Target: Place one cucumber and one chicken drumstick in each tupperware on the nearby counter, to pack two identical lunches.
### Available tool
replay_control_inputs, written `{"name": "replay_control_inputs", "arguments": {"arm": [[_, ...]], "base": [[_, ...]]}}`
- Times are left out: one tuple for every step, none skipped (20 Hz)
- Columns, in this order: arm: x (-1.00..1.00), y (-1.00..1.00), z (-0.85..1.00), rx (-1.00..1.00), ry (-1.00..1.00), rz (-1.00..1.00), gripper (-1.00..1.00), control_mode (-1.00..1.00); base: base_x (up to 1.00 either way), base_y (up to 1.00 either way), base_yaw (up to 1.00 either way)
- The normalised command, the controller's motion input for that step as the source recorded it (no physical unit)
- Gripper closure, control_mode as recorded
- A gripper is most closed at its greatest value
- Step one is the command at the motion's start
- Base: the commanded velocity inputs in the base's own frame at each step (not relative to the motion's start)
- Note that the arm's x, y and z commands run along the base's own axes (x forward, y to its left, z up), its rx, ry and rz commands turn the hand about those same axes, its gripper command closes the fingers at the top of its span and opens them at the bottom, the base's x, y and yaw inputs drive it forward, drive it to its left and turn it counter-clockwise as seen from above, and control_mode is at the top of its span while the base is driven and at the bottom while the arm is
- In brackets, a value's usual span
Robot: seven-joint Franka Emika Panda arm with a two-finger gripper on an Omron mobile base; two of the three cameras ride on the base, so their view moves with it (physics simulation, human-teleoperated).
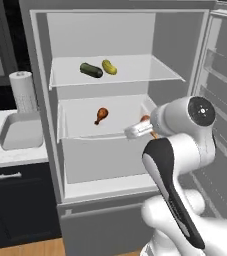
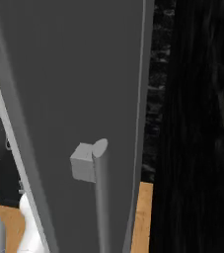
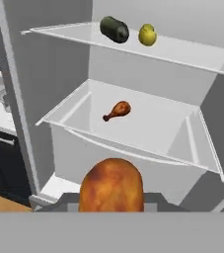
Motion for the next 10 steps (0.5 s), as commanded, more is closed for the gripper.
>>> {"name": "replay_control_inputs", "arguments": {"arm": [[0.0, 0.0, 0.0, 0.0, 0.0, 0.0, 1.0, 1.0], [0.0, 0.0, 0.0, 0.0, 0.0, 0.0, 1.0, 1.0], [0.0, 0.0, 0.0, 0.0, 0.0, 0.0, 1.0, 1.0], [0.0, 0.0, 0.0, 0.0, 0.0, 0.0, 1.0, 1.0], [0.0, 0.0, 0.0, 0.0, 0.0, 0.0, 1.0, 1.0], [0.0, 0.0, 0.0, 0.0, 0.0, 0.0, 1.0, 1.0], [0.0, 0.0, 0.0, 0.0, 0.0, 0.0, 1.0, 1.0], [0.0, 0.0, 0.0, 0.0, 0.0, 0.0, 1.0, 1.0], [0.0, 0.0, 0.0, 0.0, 0.0, 0.0, 1.0, 1.0], [0.0, 0.0, 0.0, 0.0, 0.0, 0.0, 1.0, 1.0]], "base": [[-1.0, 0.91, 0.11], [-0.96, 1.0, 0.11], [-0.82, 1.0, 0.12], [-0.56, 1.0, 0.12], [-0.23, 1.0, 0.11], [0.0, 1.0, 0.11], [0.0, 1.0, 0.11], [0.0, 1.0, 0.09], [0.2, 1.0, 0.06], [0.42, 1.0, 0.03]]}}
